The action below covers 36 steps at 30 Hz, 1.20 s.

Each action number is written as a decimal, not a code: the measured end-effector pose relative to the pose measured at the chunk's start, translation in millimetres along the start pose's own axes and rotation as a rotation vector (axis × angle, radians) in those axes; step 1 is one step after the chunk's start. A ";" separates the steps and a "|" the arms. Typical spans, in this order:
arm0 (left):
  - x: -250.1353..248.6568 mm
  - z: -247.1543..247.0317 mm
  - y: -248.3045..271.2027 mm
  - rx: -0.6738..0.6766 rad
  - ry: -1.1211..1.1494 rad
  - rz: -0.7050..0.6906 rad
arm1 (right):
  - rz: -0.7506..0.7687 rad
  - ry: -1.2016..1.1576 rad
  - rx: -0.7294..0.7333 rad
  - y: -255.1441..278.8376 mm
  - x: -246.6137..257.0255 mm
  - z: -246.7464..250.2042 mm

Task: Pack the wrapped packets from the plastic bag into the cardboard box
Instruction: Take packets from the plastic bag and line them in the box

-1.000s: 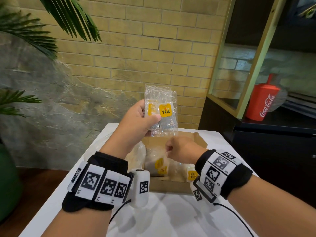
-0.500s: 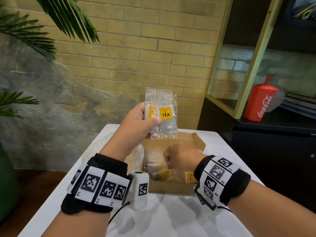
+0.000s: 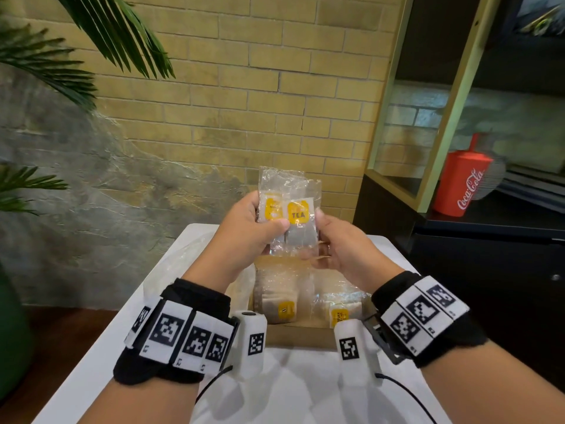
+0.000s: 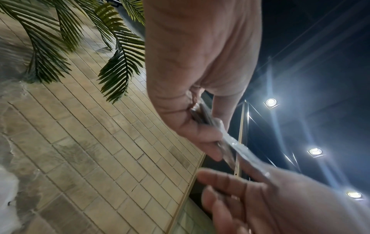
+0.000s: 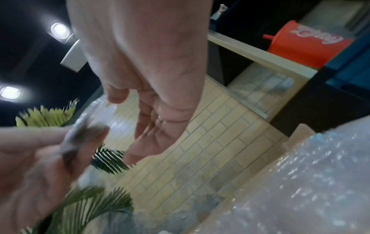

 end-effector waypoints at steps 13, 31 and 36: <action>10.9 -10.7 1.4 0.040 -0.009 0.075 | 0.204 0.022 -0.130 11.5 3.8 12.8; 61.0 -33.1 29.8 0.236 -0.243 0.370 | -0.026 0.253 0.014 27.8 -41.5 31.8; 77.7 -25.5 37.4 0.293 -0.503 0.431 | -0.114 0.586 0.127 34.6 -67.5 26.2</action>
Point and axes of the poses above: each hand's wrist, its own y-axis away from the middle knuckle, its own z-axis out of the back of the hand, x = y × z, the point moved 6 cm from there along -y, towards the middle knuckle, and after that the axes turned 8 degrees about -x, right-handed, at the moved point
